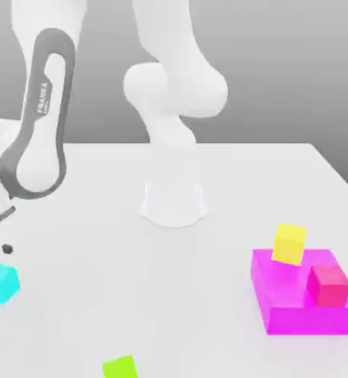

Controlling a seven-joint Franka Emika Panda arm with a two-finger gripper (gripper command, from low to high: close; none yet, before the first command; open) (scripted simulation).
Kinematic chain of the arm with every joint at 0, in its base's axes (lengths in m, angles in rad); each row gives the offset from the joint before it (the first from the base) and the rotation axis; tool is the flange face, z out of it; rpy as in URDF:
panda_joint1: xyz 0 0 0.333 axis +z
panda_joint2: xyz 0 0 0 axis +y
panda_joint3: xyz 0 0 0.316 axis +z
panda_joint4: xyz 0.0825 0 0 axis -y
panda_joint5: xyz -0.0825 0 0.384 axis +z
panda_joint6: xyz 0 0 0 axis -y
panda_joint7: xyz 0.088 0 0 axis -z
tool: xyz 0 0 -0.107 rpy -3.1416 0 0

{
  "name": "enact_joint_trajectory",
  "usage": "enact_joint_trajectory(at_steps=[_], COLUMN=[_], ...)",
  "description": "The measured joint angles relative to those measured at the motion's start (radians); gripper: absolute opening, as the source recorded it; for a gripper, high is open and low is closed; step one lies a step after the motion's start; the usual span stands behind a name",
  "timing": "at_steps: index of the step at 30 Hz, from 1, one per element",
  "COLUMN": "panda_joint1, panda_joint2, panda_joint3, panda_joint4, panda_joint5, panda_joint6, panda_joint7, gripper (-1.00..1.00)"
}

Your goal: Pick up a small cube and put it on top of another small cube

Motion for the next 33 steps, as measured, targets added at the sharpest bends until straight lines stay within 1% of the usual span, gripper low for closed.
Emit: enact_joint_trajectory(at_steps=[1,8,13,14,26,28,30,31,33], panda_joint1=[-0.012,-0.009,0.053,0.069,0.295,0.333,0.351,0.356,0.356], panda_joint2=[0.020,0.018,-0.141,-0.156,-0.173,-0.128,-0.058,-0.029,-0.029], panda_joint3=[0.014,0.011,-0.072,-0.062,0.228,0.271,0.282,0.281,0.281], panda_joint4=[0.004,0.004,-0.031,-0.026,0.117,0.150,0.166,0.169,0.169], panda_joint5=[0.013,0.010,-0.106,-0.125,-0.282,-0.314,-0.335,-0.341,-0.341], panda_joint6=[0.015,0.015,-0.105,-0.125,-0.274,-0.260,-0.207,-0.181,-0.181], panda_joint7=[-0.009,-0.006,0.077,0.063,-0.327,-0.389,-0.404,-0.405,-0.405], gripper=[-1.00,-1.00,-1.00,-1.00,-1.00,-1.00,-1.00,1.00,1.00])
